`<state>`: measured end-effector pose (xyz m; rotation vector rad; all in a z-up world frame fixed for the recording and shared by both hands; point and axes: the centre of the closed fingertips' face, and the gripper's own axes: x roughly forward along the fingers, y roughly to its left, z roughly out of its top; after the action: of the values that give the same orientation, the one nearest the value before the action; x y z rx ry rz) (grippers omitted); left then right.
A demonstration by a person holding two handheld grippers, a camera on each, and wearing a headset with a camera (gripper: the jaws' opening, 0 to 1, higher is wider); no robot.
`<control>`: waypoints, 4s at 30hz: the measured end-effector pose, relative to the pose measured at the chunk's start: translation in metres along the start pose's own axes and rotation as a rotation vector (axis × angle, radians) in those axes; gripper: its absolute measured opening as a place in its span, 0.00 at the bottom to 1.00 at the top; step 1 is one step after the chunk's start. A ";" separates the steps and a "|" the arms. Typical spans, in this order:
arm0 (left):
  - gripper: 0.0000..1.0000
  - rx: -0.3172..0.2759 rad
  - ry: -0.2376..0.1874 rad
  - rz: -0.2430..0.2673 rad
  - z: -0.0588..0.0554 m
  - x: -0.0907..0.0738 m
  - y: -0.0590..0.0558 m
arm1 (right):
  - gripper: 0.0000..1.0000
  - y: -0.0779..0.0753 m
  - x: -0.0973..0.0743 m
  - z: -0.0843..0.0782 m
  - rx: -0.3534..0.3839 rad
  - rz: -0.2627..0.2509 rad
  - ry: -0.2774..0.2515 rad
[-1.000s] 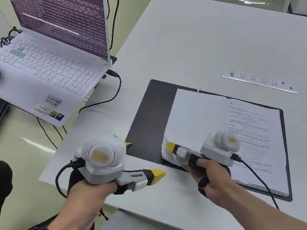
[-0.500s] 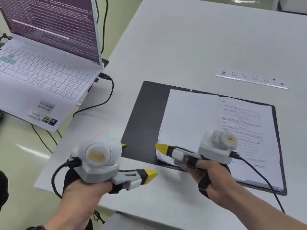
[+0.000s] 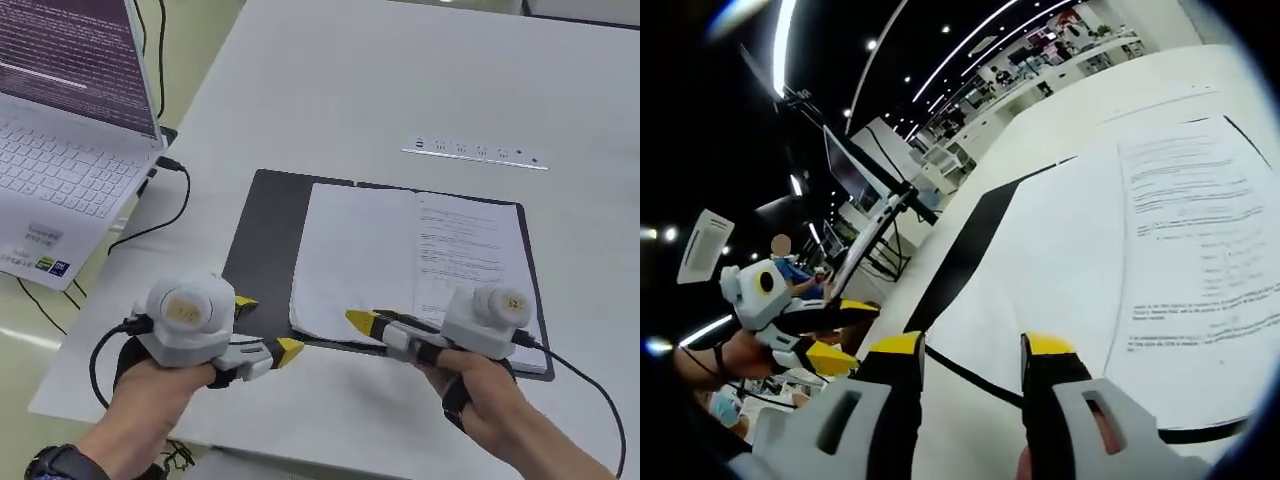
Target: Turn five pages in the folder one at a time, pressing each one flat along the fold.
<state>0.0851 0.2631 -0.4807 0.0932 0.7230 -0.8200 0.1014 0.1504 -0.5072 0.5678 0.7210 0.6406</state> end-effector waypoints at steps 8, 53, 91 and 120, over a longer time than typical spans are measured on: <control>0.25 0.015 0.016 -0.034 0.007 0.024 0.003 | 0.32 -0.018 -0.021 0.012 0.020 -0.053 -0.053; 0.00 -0.078 0.139 0.020 -0.029 0.084 0.023 | 0.12 -0.054 -0.007 0.042 0.108 -0.103 -0.143; 0.00 -0.102 0.167 0.020 -0.028 0.086 0.024 | 0.00 -0.090 0.036 0.084 0.129 -0.105 -0.196; 0.00 -0.103 0.178 0.010 -0.028 0.087 0.024 | 0.00 -0.118 0.056 0.128 0.225 -0.088 -0.304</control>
<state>0.1267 0.2344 -0.5602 0.0775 0.9307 -0.7694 0.2679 0.0789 -0.5295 0.8170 0.5307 0.3817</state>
